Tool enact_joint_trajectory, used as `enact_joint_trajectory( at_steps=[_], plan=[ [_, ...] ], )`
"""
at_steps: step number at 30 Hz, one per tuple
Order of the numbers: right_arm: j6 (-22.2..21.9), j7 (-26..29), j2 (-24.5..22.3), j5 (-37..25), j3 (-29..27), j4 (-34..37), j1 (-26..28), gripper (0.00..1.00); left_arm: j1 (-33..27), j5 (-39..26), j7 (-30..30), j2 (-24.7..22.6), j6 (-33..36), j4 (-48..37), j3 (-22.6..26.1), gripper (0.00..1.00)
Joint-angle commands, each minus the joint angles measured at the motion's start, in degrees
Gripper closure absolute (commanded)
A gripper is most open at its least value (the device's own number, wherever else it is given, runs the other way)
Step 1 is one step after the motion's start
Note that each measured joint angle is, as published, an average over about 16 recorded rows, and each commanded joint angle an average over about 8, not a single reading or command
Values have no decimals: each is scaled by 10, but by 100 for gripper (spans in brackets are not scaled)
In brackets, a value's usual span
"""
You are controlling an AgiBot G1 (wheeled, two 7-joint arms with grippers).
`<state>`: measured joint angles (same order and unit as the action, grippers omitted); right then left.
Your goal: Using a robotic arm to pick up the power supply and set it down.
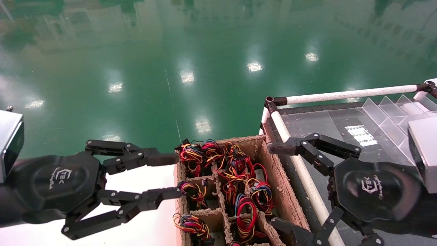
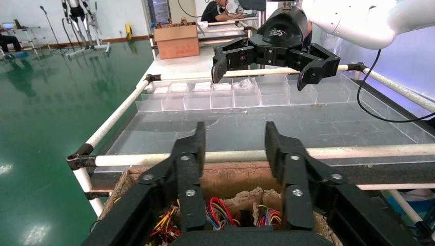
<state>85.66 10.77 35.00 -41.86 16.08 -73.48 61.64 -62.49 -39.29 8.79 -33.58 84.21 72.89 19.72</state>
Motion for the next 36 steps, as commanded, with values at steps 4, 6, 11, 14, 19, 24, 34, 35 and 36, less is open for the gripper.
enact_joint_trajectory(
  at_steps=[4, 6, 11, 14, 19, 24, 34, 35, 36],
  plan=[
    [0, 0, 0, 0, 0, 0, 0, 0, 0, 0, 0, 0, 0, 0, 0, 100],
    [0, 0, 0, 0, 0, 0, 0, 0, 0, 0, 0, 0, 0, 0, 0, 100],
    [0, 0, 0, 0, 0, 0, 0, 0, 0, 0, 0, 0, 0, 0, 0, 100],
    [0, 0, 0, 0, 0, 0, 0, 0, 0, 0, 0, 0, 0, 0, 0, 100],
    [-4, -1, -1, -2, -1, 6, -1, 0, 0, 0, 0, 0, 0, 0, 0, 41],
    [-11, -6, -4, -11, -1, 23, -1, 0, 0, 0, 0, 0, 0, 0, 0, 0],
    [-17, -14, 12, -122, 45, 73, 46, 0, 0, 0, 0, 0, 0, 0, 0, 0],
    [-15, -14, 16, -138, 54, 79, 56, 0, 0, 0, 0, 0, 0, 0, 0, 0],
    [-12, -14, 21, -155, 62, 85, 65, 0, 0, 0, 0, 0, 0, 0, 0, 0]
  ],
)
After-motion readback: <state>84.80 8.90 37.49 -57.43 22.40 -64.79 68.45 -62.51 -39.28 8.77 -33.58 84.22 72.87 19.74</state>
